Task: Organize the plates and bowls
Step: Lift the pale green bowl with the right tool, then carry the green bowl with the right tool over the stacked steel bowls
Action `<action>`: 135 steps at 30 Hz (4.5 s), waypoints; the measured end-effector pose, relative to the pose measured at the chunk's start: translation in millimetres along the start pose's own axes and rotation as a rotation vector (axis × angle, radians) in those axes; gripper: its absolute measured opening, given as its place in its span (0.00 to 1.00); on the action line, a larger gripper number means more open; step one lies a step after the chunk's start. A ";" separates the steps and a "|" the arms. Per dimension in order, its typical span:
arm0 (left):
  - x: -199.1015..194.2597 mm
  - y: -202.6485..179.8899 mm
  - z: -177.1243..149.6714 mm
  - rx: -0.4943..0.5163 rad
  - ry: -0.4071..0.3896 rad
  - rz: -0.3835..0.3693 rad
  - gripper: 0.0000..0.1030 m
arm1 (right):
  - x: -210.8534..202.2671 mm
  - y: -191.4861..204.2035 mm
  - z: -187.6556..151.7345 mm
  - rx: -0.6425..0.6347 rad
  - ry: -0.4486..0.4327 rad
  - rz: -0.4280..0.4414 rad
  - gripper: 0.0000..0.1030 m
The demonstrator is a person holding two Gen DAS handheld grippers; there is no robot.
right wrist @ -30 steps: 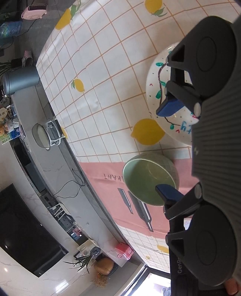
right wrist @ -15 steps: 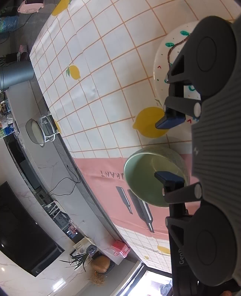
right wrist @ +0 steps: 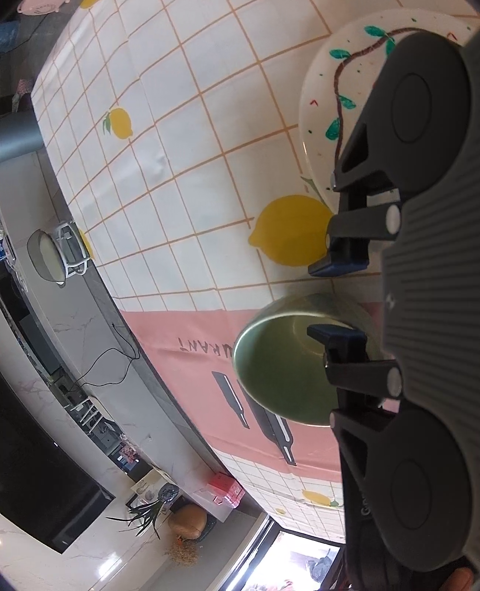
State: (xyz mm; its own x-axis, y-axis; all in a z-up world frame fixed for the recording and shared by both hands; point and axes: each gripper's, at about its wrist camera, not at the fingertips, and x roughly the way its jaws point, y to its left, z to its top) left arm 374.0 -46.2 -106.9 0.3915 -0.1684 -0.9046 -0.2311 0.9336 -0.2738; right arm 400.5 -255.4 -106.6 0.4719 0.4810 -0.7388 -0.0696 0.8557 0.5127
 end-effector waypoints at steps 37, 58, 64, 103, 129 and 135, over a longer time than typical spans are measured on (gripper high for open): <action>-38.6 5.2 -9.6 0.019 -0.097 -0.107 0.14 | -17.7 16.8 -3.4 -0.006 -0.044 0.044 0.06; -163.1 45.9 -43.4 0.037 -0.166 -0.069 0.16 | -92.2 104.9 -31.4 -0.198 -0.037 0.227 0.07; -194.5 76.0 -63.8 -0.039 -0.149 -0.088 0.16 | -113.2 138.0 -58.6 -0.286 -0.029 0.254 0.08; -214.2 172.4 -189.0 -0.064 -0.287 -0.004 0.17 | -105.7 190.9 -190.6 -0.280 0.133 0.265 0.10; -205.8 159.0 -193.1 0.034 -0.343 0.133 0.33 | -90.0 198.1 -202.3 -0.302 0.121 0.173 0.10; -211.6 155.7 -195.4 0.051 -0.424 0.172 0.38 | -88.6 201.0 -204.4 -0.329 0.112 0.150 0.10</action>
State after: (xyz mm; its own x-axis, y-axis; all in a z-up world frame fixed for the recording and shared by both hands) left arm 81.1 73.0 -21.9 0.6833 0.1250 -0.7194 -0.2850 0.9528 -0.1051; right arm 165.1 -87.1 -27.5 0.3367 0.6083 -0.7188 -0.4184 0.7805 0.4645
